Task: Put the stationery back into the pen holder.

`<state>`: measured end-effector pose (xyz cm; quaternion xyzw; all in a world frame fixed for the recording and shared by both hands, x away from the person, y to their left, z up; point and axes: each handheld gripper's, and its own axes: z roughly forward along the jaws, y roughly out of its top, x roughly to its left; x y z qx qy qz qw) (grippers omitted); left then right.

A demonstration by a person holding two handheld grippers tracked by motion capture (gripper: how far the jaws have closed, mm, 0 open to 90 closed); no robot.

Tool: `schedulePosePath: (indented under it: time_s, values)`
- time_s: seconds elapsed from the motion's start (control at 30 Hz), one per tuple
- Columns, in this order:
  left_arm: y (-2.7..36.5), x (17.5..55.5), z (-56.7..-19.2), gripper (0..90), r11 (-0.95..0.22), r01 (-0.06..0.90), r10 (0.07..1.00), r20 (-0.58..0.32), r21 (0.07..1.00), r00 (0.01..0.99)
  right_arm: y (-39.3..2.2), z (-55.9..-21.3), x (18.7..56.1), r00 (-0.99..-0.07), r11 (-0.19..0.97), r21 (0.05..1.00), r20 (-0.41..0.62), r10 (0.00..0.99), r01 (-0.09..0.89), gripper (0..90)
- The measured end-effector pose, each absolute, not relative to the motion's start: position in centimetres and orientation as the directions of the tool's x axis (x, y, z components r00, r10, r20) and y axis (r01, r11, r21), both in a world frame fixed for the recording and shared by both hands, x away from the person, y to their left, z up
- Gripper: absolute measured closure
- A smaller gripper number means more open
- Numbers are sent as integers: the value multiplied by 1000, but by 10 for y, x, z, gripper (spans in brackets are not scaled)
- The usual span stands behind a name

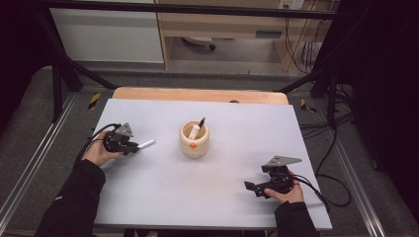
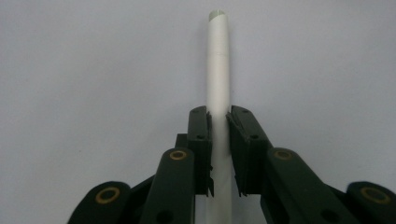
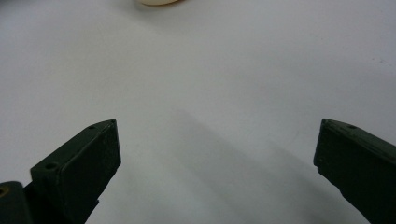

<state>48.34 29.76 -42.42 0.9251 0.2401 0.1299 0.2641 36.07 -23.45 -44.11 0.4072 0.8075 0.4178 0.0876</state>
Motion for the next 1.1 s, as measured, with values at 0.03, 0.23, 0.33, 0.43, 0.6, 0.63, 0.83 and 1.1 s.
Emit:
schedulePosePath:
  time_s: [0.03,0.23,0.33,0.43,0.6,0.63,0.83,1.1]
  values:
    - [298,483,-422,784,-743,375,514,114,555,850,-234,-441,361,-653,319,746,199,731,584,15]
    - [295,476,-411,785,-755,351,493,127,553,861,-234,-441,361,-653,319,746,199,730,584,15]
    - [293,473,-407,785,-753,340,486,127,564,865,-234,-441,360,-651,315,746,205,731,587,15]
    - [292,468,-402,785,-755,328,477,132,568,869,-234,-440,360,-651,313,745,207,731,589,15]
    - [289,460,-394,784,-717,327,493,118,616,862,-234,-440,360,-650,311,748,206,731,587,15]
    - [289,458,-392,785,-706,326,499,115,629,859,-234,-440,360,-650,311,747,207,731,587,15]
    - [281,448,-385,785,-643,321,526,95,696,845,-234,-440,360,-650,312,747,206,731,587,15]
    - [266,436,-381,784,-542,332,577,55,772,815,-235,-439,360,-651,314,749,201,732,584,15]
